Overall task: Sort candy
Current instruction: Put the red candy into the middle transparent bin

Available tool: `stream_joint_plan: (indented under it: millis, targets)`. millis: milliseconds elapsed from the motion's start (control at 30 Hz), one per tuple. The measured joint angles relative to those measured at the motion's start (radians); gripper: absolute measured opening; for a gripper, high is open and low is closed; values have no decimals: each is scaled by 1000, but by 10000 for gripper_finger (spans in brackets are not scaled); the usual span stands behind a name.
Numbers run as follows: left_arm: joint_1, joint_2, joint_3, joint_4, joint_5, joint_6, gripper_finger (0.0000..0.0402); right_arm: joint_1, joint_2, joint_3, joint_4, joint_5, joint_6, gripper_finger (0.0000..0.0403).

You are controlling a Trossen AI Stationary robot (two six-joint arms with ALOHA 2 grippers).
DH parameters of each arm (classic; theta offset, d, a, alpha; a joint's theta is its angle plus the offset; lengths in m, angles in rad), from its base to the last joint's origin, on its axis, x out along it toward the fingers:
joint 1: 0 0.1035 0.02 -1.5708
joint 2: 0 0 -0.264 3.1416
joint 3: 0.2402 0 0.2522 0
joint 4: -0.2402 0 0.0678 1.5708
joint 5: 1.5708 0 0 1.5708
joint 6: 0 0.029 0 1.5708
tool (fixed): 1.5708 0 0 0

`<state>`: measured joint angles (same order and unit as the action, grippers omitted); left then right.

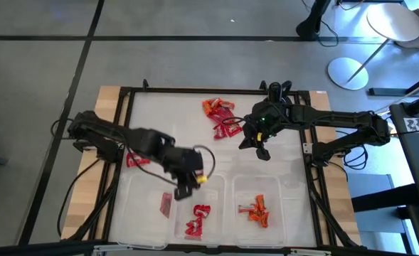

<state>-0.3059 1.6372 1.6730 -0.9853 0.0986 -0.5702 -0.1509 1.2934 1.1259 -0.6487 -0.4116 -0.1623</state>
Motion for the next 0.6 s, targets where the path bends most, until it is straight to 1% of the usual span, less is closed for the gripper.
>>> stream_joint_plan:
  millis: [67, 233, 333, 433, 600]
  targets:
    - [-37, 33, 0, 44, -18, 22, 19, 0, 0, 0, -2, 0, 7, 3]
    - [-126, 129, -1, 138, -21, 115, 19, 0, 0, 0, -2, 31, 91, 3]
    - [-165, 182, 0, 181, -65, 158, 19, 0, 0, 0, -2, 54, 165, 3]
    - [-183, 246, -1, 168, -91, 154, 19, 0, 0, 0, -11, 60, 208, 3]
    - [-186, 359, -1, 161, -113, 88, 19, 1, 0, 0, -18, 61, 238, 3]
